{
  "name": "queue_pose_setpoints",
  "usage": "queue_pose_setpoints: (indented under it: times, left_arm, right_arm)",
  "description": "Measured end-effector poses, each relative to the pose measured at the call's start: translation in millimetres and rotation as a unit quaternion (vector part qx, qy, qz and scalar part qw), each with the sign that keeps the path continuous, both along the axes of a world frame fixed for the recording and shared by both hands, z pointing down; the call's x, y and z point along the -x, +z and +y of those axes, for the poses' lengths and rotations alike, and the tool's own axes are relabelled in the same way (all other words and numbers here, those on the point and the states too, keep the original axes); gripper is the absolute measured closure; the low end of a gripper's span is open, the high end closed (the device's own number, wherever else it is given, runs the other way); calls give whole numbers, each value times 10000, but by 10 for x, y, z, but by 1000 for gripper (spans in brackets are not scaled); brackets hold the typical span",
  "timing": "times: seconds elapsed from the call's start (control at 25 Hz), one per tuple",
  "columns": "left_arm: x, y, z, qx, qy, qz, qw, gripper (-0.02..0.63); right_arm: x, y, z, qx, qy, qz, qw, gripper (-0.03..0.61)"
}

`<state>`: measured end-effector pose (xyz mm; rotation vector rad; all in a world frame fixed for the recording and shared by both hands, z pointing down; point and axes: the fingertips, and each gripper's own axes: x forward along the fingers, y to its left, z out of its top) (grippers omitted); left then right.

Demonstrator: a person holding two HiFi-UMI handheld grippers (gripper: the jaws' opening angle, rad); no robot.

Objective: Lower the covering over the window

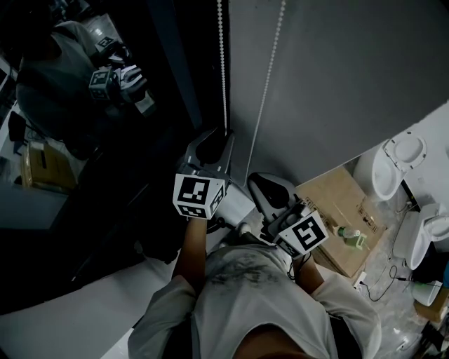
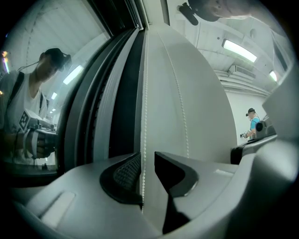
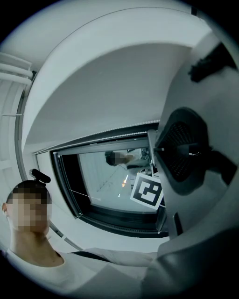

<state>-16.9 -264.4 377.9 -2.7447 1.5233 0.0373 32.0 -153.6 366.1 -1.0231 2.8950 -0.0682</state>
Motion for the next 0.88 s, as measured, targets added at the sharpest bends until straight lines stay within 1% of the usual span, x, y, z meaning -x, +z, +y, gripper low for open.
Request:
queue_pose_setpoints:
  times: [0.2, 0.36, 0.48, 0.56, 0.64, 0.8, 0.88]
  left_arm:
    - [-5, -29, -45, -38, 39, -1, 10000, 514]
    - [-28, -49, -76, -65, 25, -13, 10000, 528]
    - [-23, -38, -110, -54, -54, -7, 10000, 564]
    - [-11, -33, -126, -43, -83, -4, 10000, 607]
    - [-8, -30, -115, -21, -42, 4, 10000, 608]
    - [-41, 10, -34, 76, 114, 89, 9999, 607]
    - [-66, 55, 14, 152, 180, 104, 9997, 607]
  right_arm:
    - [18, -11, 13, 30, 55, -38, 10000, 560]
    - [-8, -2, 28, -3, 83, -38, 10000, 560]
    - [-24, -37, 34, -23, 84, -161, 9998, 560]
    - [-50, 1, 33, -5, 135, -40, 9999, 560]
    - [-63, 4, 41, 4, 160, -46, 9999, 560]
    - [-84, -42, 58, -8, 133, -259, 9996, 560]
    - [-78, -58, 53, -27, 113, -281, 9995, 560]
